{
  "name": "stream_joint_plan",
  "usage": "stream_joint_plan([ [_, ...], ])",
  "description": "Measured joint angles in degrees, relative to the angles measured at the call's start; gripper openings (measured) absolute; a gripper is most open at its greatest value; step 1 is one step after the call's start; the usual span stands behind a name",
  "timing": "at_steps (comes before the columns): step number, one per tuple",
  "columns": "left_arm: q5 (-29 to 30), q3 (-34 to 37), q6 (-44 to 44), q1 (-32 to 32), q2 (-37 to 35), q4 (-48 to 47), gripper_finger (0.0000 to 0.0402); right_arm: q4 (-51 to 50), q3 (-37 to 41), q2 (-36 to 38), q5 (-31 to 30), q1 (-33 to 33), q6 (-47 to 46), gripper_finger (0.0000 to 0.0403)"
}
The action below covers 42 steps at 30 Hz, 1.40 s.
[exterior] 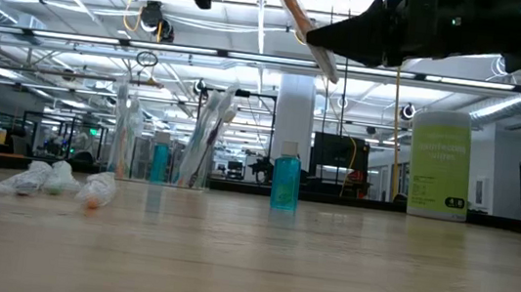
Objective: Pick & Place toothbrushing station
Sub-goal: Put the orange toothbrush into the transparent organizer
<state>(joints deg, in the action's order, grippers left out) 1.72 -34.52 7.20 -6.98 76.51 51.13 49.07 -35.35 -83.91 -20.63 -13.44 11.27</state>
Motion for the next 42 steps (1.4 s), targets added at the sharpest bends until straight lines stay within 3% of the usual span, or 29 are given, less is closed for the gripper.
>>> stream_joint_plan([
  [14, -0.71, -2.50, 0.28, 0.00, 2.73, -0.47, 0.0194, -0.10, 0.00, -0.01, -0.01, 0.34, 0.31, 0.0014],
  [26, 0.12, -2.50, -0.43, 0.04, 2.09, -0.62, 0.0024, -0.96, -0.18, 0.10, 0.23, 0.31, 0.14, 0.0042],
  [28, 1.77, -2.46, -2.10, 0.04, 0.93, -2.01, 0.0012, -1.73, -0.20, 0.10, 0.20, 0.21, 0.31, 0.0062],
  [34, 11.24, -2.45, -5.65, -0.33, -5.51, -8.62, 0.0024, -4.75, -0.15, 1.45, -0.38, -1.08, 0.11, 0.0151],
  [39, 19.75, -2.50, -3.30, -1.41, -12.16, -14.21, 0.0009, -14.58, -0.09, 6.32, -0.32, -1.70, 0.12, 0.0213],
  [42, 28.40, -2.54, -2.79, -2.21, -16.87, -19.38, 0.0012, -21.76, -0.04, 10.22, -2.58, -1.40, -2.85, 0.0233],
])
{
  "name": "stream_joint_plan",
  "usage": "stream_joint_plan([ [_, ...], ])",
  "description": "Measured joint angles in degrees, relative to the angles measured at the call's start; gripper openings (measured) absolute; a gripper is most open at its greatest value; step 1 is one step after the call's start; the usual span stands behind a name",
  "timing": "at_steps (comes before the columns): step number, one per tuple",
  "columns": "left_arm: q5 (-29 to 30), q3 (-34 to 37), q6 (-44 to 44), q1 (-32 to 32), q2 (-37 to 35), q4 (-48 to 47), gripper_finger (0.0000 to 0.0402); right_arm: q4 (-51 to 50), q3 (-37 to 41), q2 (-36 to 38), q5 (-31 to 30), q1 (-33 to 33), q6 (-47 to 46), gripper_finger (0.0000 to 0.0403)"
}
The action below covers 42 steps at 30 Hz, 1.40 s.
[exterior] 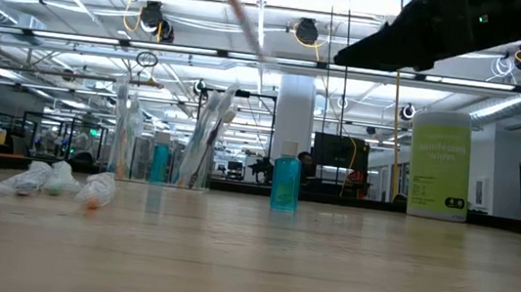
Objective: Pick & Place toothbrushing station
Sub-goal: Put the orange toothbrush into the transparent organizer
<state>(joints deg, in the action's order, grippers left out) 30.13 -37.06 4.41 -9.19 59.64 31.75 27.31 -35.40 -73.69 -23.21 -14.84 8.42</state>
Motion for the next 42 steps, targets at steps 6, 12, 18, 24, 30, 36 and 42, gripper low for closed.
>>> stream_joint_plan([
  [6, 18.56, 0.00, -3.36, -0.38, -6.69, -13.14, 0.0017, -9.78, 0.01, 7.25, -3.97, 1.55, -1.24, 0.0241],
  [12, 31.87, 0.02, -4.61, -0.39, -10.37, -19.33, 0.0009, -8.70, 3.29, 11.33, -3.97, 4.26, -0.48, 0.0242],
  [18, 36.69, 0.00, -10.37, 1.78, -15.09, -26.07, 0.0010, -8.53, 6.11, 14.11, -3.83, 6.78, -3.15, 0.0242],
  [24, 29.25, -0.32, -20.96, 9.19, -17.42, -38.12, 0.0010, -8.36, 6.48, 14.88, -3.80, 7.40, -3.15, 0.0242],
  [30, 17.40, -7.67, -28.86, 17.41, -15.14, -54.79, 0.0009, -8.37, 6.49, 14.88, -3.77, 7.39, -2.94, 0.0242],
  [36, 13.35, -15.61, -33.29, 23.28, -12.17, -70.16, 0.0013, -8.31, 6.49, 14.88, -3.79, 7.42, -2.49, 0.0242],
  [42, 8.72, -16.31, -32.79, 28.35, -9.22, -70.78, 0.0009, -7.06, 6.49, 14.88, -3.86, 7.42, -1.52, 0.0242],
])
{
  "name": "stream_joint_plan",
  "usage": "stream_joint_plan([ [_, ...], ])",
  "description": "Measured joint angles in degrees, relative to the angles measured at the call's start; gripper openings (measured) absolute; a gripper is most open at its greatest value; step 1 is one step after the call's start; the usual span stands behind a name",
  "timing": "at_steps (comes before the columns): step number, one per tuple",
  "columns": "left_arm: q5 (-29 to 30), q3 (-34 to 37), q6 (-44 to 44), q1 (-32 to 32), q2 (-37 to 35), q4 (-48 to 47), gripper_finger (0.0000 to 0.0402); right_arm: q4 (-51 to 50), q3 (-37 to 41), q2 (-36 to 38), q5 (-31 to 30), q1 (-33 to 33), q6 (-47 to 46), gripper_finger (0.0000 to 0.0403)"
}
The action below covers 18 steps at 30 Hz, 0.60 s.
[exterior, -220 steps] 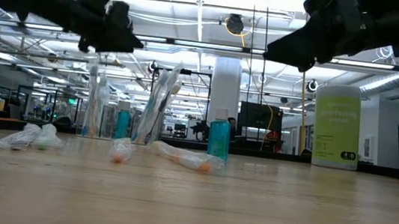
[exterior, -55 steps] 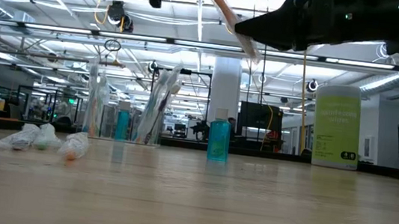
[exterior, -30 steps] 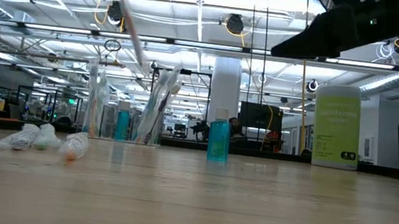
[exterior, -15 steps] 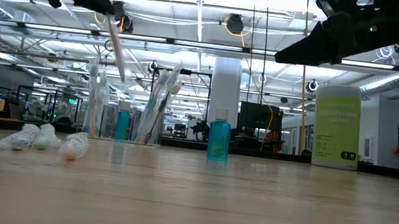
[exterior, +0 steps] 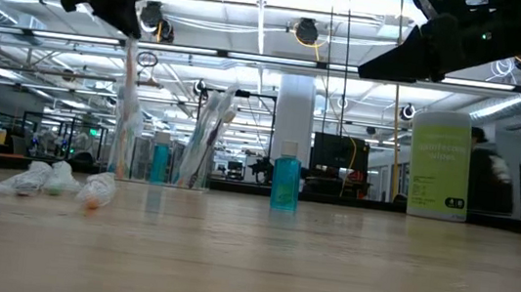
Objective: Pick & Place toothbrushing station
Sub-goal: Put the orange toothbrush into the transparent organizer
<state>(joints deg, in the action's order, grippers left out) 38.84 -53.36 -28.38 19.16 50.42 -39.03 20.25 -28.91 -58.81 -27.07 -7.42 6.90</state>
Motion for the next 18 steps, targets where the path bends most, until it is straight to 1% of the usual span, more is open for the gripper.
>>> stream_joint_plan([
  [4, -1.42, 0.00, 0.88, 3.27, 2.50, 0.17, 0.0009, 0.04, 0.00, 0.00, 0.04, 0.00, 0.00, 0.0242],
  [7, -3.68, 0.00, 1.03, 6.13, 4.65, 0.35, 0.0017, 0.02, 0.00, 0.00, 0.04, 0.00, 0.00, 0.0242],
  [13, -11.00, 0.00, 4.61, 10.38, 8.92, 7.24, 0.0008, 0.02, 0.00, 0.00, 0.07, 0.00, -0.09, 0.0242],
  [18, -12.92, 0.00, 5.13, 12.47, 11.45, 9.45, 0.0016, 0.00, 0.00, 0.00, 0.09, 0.00, -0.15, 0.0242],
])
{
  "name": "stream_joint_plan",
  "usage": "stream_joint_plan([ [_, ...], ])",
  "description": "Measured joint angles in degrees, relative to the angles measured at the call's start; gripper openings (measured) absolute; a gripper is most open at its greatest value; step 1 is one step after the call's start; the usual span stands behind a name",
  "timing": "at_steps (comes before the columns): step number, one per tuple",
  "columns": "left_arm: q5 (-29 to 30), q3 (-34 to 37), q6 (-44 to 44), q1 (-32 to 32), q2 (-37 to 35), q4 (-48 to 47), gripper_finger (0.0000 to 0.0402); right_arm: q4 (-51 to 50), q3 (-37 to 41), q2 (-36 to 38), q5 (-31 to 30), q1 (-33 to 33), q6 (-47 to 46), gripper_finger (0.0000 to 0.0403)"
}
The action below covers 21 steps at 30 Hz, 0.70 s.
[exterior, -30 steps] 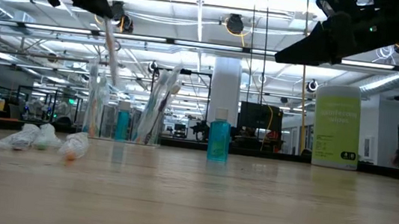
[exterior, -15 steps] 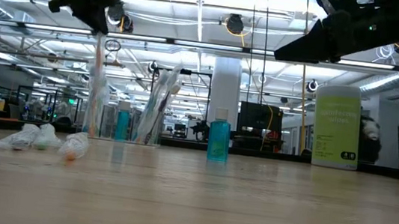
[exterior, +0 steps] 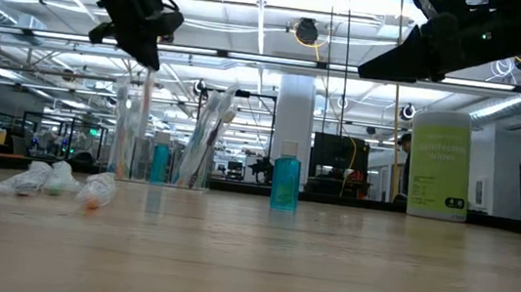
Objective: Pick & Place toothbrushing station
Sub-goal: Put the orange toothbrush into the transparent organizer
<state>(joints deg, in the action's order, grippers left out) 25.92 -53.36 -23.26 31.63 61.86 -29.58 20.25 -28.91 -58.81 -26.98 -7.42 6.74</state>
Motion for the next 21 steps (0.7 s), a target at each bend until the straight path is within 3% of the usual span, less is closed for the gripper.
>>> stream_joint_plan([
  [21, -1.98, 10.07, -5.37, 3.47, 0.86, 7.76, 0.0008, -0.39, 0.00, 0.00, 0.02, 0.00, -0.28, 0.0242],
])
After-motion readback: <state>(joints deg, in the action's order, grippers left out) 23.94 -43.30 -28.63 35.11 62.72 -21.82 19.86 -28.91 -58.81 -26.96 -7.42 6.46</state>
